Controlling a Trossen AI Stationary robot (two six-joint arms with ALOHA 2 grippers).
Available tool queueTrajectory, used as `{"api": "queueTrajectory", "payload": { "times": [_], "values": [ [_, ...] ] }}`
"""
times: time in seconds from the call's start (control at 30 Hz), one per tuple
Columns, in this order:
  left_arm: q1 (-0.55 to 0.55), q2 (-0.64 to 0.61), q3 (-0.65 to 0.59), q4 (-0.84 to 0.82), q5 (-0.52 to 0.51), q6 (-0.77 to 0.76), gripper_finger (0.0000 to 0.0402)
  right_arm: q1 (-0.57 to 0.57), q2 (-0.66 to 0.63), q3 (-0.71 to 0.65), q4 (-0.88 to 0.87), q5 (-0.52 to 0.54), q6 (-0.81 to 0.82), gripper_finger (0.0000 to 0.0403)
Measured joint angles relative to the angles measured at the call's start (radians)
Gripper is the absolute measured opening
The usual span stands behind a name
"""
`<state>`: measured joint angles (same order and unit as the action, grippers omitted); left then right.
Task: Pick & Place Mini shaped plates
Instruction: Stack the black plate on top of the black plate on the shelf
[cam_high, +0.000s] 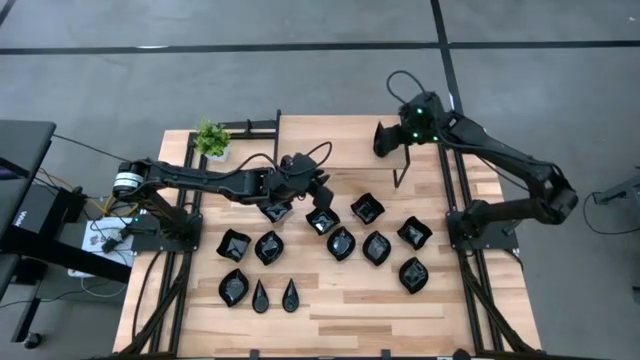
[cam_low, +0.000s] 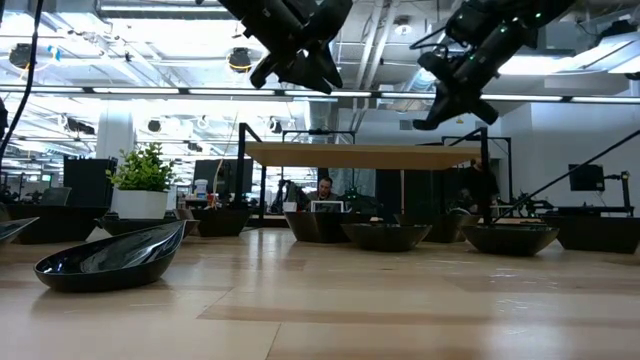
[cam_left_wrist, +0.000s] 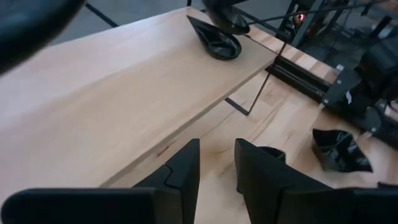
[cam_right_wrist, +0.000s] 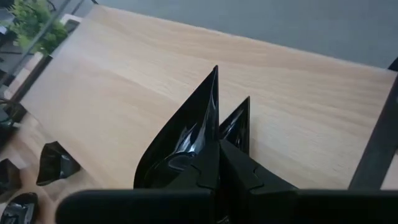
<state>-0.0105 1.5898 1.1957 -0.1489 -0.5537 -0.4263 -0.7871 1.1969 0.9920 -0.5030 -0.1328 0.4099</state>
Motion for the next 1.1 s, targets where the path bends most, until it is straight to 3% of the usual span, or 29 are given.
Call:
{"api": "queueTrajectory", "payload": {
  "times": [0.3, 0.77, 1.1],
  "values": [
    [-0.013, -0.07, -0.034, 0.021, 0.001, 0.055, 0.0102, -0.001, 0.034, 0.0, -0.021, 0.022, 0.001, 0.0],
    [-0.042, -0.529, -0.51, 0.378, 0.0, 0.044, 0.0102, -0.003, 0.034, 0.0, -0.058, 0.03, 0.015, 0.0],
    [-0.046, -0.572, -0.576, 0.418, 0.001, 0.025, 0.0102, 0.011, 0.035, 0.0, -0.035, 0.049, 0.064, 0.0]
  ]
}}
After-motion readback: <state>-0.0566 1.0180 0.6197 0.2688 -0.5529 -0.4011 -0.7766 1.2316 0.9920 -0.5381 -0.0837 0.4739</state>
